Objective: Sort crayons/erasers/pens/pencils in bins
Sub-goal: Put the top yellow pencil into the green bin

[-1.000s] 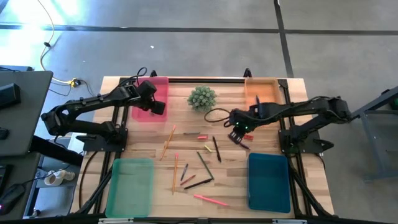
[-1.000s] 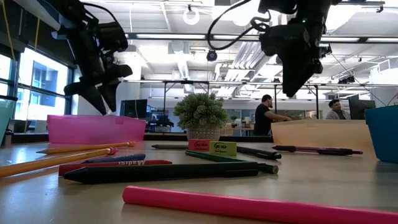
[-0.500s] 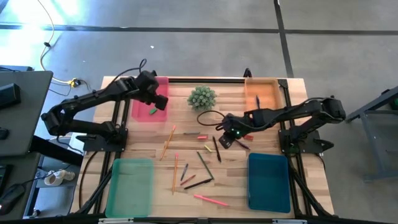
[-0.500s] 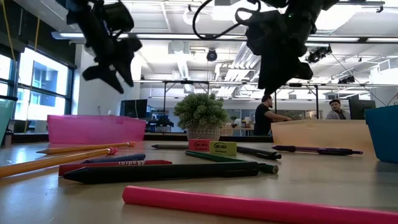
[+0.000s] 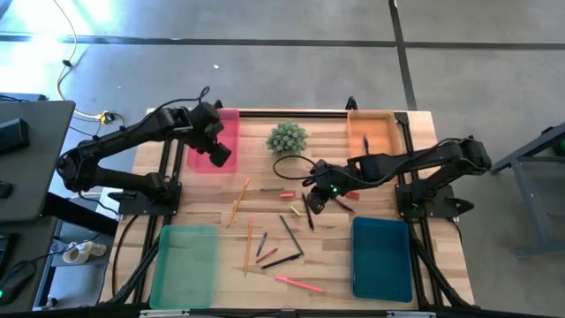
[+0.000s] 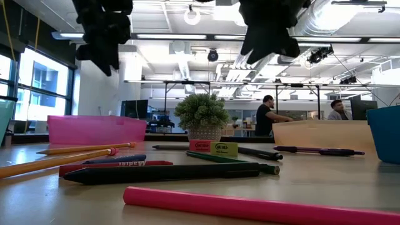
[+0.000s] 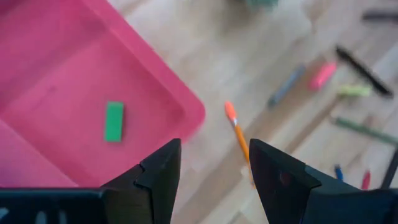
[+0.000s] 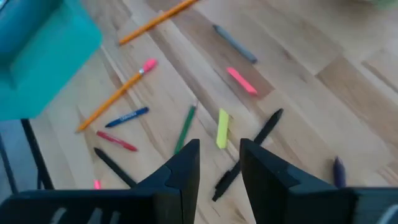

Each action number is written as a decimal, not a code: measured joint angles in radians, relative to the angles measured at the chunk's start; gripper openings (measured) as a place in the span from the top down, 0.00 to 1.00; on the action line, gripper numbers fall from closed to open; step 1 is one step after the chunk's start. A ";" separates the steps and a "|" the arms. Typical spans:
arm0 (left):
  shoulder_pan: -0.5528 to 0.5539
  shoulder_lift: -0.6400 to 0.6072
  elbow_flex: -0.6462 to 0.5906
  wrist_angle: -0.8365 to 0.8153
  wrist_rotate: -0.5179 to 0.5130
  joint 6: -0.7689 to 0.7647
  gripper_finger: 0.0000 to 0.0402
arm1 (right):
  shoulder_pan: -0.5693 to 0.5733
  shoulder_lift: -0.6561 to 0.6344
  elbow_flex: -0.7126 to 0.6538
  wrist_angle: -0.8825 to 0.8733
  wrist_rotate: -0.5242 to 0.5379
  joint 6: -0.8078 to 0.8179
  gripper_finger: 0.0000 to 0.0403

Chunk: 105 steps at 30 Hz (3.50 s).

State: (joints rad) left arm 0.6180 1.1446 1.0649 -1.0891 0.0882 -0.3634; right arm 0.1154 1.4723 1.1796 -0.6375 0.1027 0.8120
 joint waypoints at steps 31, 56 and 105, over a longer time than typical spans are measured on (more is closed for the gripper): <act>-0.572 0.114 0.000 -0.010 -0.235 -0.563 0.56 | -0.123 -0.024 0.023 -0.438 0.103 -0.005 0.74; -0.659 0.444 -0.004 0.134 -0.211 -0.738 0.56 | -0.174 -0.081 0.024 -0.489 0.088 -0.195 0.74; -0.524 0.626 -0.122 0.314 -0.104 -0.595 0.67 | -0.174 -0.081 0.023 -0.490 0.082 -0.208 0.74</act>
State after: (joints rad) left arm 0.0939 1.7710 0.9428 -0.7753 -0.0162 -0.9585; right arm -0.0582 1.3914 1.2030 -1.1271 0.1848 0.6044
